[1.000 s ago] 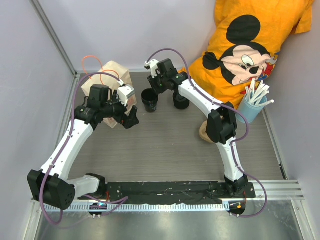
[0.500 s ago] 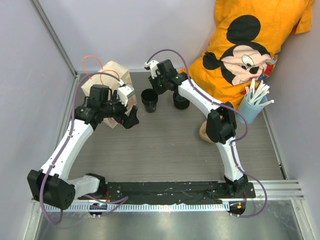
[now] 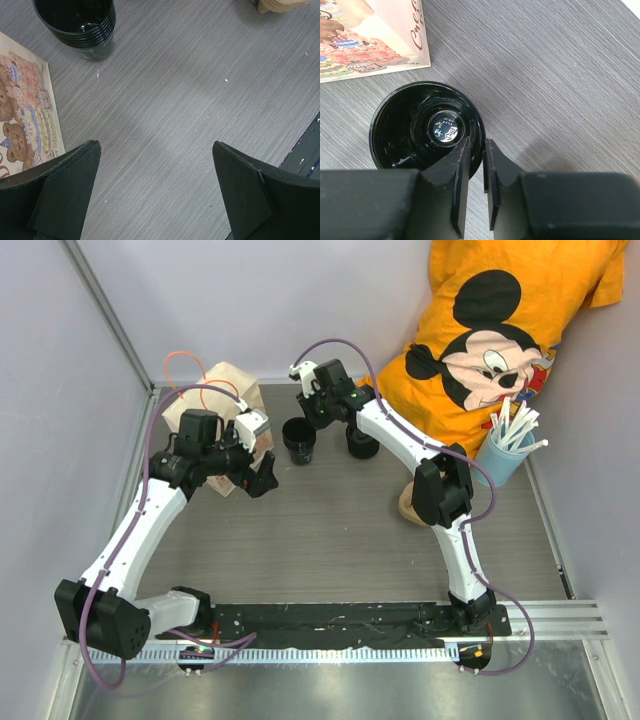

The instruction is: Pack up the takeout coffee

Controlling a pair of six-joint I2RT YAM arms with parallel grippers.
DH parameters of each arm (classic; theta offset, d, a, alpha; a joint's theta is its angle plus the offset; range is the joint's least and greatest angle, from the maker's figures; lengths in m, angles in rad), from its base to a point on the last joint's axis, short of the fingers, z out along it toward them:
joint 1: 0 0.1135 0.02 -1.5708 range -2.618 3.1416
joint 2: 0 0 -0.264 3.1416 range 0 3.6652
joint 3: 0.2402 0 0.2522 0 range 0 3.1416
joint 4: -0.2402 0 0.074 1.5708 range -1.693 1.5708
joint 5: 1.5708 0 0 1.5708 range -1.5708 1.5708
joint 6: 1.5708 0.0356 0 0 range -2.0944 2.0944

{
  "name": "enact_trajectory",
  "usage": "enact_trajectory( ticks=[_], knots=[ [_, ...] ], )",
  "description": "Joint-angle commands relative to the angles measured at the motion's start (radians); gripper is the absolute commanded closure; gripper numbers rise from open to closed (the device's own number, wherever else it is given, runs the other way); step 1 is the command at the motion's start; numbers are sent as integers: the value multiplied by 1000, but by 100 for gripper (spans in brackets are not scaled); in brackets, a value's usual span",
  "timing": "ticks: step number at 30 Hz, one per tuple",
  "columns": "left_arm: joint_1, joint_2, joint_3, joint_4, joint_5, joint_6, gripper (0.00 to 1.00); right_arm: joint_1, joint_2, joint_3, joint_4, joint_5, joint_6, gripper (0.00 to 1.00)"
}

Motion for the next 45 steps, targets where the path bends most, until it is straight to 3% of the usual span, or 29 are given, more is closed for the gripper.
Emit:
enact_trajectory(
  ticks=[1, 11, 45],
  knots=[
    [5, 0, 3, 34, 19, -10, 0, 5, -6, 4, 31, 4, -1, 80],
    [5, -4, 2, 37, 19, -10, 0, 5, -15, 6, 29, 3, -1, 99],
    [6, -1, -1, 38, 26, -13, 0, 6, -110, 78, 3, -33, 48, 99]
  ],
)
